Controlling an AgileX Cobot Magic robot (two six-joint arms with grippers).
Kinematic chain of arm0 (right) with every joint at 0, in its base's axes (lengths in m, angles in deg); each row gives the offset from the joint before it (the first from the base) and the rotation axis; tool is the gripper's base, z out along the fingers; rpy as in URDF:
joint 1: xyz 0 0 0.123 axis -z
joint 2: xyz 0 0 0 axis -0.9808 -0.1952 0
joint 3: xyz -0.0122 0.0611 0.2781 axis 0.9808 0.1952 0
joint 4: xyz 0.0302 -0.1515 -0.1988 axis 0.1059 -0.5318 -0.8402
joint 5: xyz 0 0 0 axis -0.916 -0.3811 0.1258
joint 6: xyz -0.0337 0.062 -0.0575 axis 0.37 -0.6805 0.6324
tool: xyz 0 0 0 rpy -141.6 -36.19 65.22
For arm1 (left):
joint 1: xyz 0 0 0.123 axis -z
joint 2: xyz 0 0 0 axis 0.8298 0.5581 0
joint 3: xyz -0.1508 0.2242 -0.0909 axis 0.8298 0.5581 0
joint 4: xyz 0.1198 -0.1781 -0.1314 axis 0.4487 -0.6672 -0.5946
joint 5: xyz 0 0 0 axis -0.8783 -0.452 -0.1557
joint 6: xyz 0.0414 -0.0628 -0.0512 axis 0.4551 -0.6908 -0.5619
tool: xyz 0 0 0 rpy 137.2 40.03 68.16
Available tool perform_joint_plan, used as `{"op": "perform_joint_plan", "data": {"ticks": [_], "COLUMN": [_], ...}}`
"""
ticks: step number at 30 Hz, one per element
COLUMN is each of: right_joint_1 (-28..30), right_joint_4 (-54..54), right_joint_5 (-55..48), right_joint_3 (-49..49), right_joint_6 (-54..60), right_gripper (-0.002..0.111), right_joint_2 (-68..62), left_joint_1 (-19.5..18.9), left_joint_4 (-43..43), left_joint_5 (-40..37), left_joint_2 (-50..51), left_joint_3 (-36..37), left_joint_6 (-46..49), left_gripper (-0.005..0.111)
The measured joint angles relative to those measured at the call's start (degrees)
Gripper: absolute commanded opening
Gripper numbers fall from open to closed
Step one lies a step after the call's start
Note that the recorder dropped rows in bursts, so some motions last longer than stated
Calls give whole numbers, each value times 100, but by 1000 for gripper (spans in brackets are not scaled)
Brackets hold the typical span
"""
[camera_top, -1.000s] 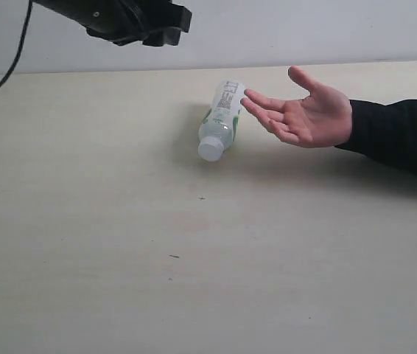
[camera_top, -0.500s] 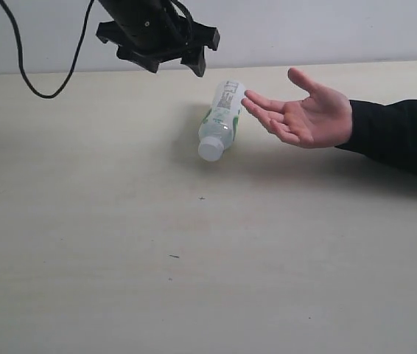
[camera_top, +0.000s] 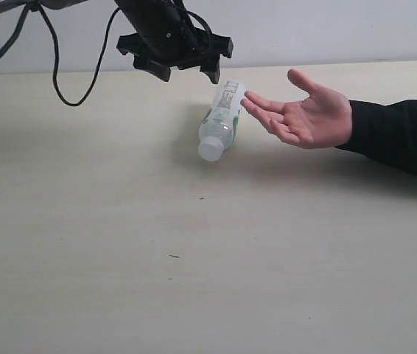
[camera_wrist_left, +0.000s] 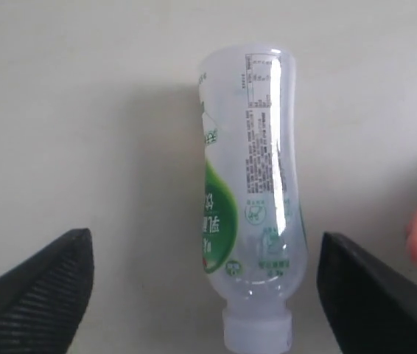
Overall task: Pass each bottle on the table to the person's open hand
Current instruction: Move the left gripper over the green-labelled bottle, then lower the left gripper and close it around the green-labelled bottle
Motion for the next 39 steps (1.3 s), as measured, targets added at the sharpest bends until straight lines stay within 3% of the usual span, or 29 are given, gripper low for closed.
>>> {"op": "perform_joint_plan", "data": {"ticks": [11, 25, 39], "right_joint_1": [0, 0, 0], "right_joint_4": [0, 0, 0], "right_joint_5": [10, 10, -1], "right_joint_3": [0, 0, 0], "right_joint_6": [0, 0, 0], "right_gripper": [0, 0, 0], "right_joint_2": [0, 0, 0], "left_joint_1": [23, 150, 176], "left_joint_4": [-4, -187, -224], "left_joint_5": [-49, 581, 731], "left_joint_2": [848, 1293, 1532], "left_joint_3": [-759, -797, -807], "left_joint_6": [454, 878, 1078], "left_gripper": [79, 79, 79]}}
